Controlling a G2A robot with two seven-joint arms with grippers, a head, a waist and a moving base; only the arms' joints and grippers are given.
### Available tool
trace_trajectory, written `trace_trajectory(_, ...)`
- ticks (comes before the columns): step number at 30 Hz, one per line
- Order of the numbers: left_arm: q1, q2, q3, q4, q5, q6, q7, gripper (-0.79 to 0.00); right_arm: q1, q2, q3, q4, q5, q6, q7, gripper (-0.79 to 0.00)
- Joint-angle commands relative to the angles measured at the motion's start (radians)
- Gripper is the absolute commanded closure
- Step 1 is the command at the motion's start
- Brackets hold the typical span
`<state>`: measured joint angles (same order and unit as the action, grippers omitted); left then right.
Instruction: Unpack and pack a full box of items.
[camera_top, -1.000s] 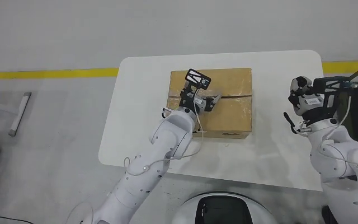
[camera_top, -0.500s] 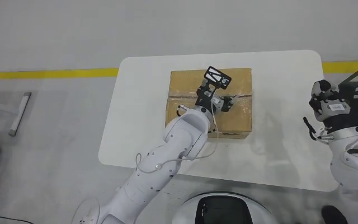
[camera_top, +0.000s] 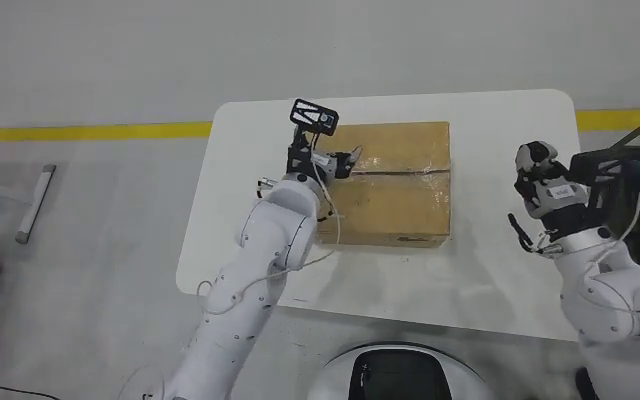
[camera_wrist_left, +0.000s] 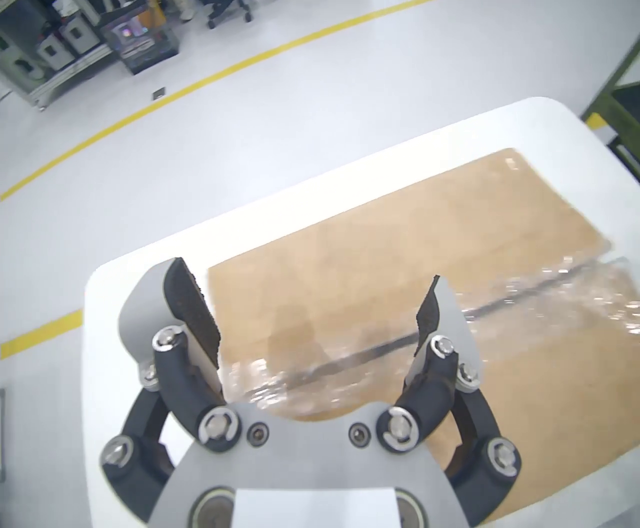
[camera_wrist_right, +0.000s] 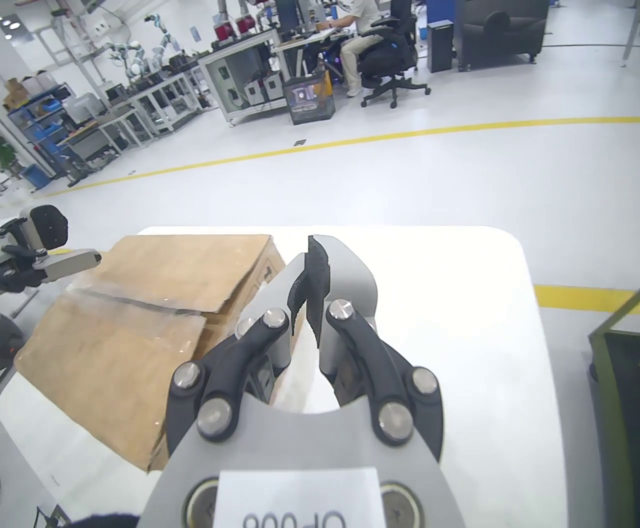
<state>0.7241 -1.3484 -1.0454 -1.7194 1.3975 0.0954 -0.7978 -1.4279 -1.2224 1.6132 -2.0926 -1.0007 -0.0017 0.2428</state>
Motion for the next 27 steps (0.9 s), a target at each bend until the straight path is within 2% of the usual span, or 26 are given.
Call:
trace_trajectory(1,0.034,0.017,-0.087,-0.026,0.068,-0.019,-0.035,-0.785,0.048,-0.004,-0.073,0.026,-0.015,-0.011,0.002,0.0)
trace_trajectory(6,0.111,0.048,-0.267,-0.09,0.171,-0.056,-0.099,-0.785,0.193,-0.023,-0.275,0.119,-0.036,-0.022,-0.003,0.0)
trace_trajectory(11,0.18,0.066,-0.388,-0.137,0.236,-0.081,-0.124,-0.785,0.376,-0.062,-0.507,0.273,-0.066,-0.001,-0.039,0.0)
trace_trajectory(16,0.219,0.073,-0.458,-0.172,0.251,-0.088,-0.128,-0.785,0.563,-0.118,-0.712,0.456,-0.104,0.032,-0.092,0.0)
trace_trajectory(20,0.237,0.077,-0.489,-0.182,0.247,-0.104,-0.124,-0.785,0.675,-0.165,-0.83,0.604,-0.13,0.071,-0.117,0.0)
trace_trajectory(27,0.244,0.077,-0.5,-0.179,0.222,-0.115,-0.113,-0.785,0.738,-0.22,-0.9,0.756,-0.095,0.125,-0.124,0.0)
